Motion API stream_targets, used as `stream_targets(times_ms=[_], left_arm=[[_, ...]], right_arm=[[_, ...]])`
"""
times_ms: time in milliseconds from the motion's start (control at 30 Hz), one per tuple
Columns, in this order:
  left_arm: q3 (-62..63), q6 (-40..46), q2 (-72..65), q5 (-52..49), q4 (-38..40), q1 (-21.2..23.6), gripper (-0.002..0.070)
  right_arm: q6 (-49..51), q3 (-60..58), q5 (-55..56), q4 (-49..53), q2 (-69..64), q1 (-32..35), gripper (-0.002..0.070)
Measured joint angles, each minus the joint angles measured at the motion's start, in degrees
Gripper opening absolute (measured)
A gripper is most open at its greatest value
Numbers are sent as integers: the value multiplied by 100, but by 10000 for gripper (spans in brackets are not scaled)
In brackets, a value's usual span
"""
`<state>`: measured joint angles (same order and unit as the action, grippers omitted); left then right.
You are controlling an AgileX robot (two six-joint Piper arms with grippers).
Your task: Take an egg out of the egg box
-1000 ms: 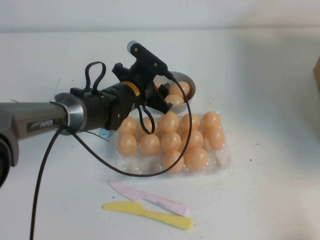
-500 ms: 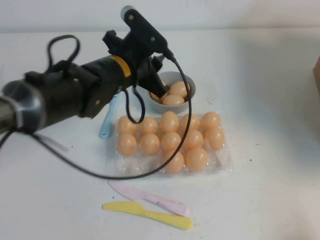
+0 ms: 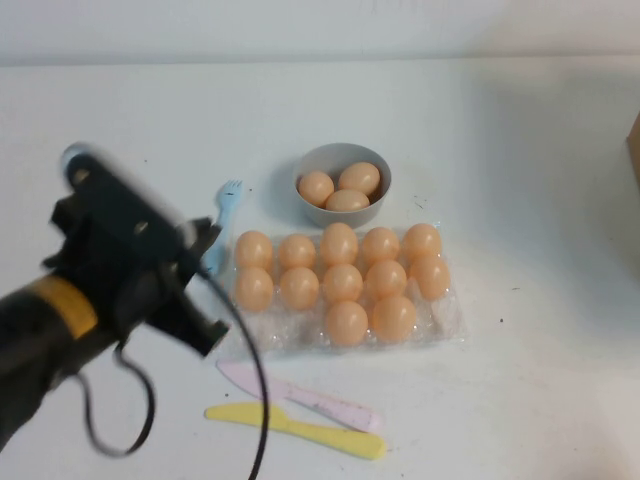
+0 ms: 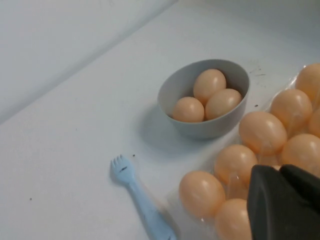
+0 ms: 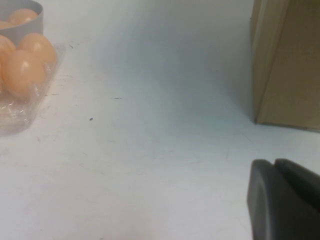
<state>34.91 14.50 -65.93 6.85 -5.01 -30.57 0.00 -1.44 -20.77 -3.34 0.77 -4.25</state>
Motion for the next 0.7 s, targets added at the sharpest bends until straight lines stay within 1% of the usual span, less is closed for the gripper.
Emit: stream_targets(times_ms=[200, 267, 433, 700], left_arm=[[-1187, -14, 1485, -22, 303, 0, 0], [-1504, -188, 1968, -51, 341, 0, 0], [-1980, -491, 2831, -271, 378, 0, -1], [-2475, -513, 3895, -319, 566, 0, -1]], right_arm=[[0, 0, 0, 0, 0, 0, -18], [0, 0, 0, 0, 0, 0, -18], [0, 0, 0, 0, 0, 0, -18], [0, 0, 0, 0, 0, 0, -18]])
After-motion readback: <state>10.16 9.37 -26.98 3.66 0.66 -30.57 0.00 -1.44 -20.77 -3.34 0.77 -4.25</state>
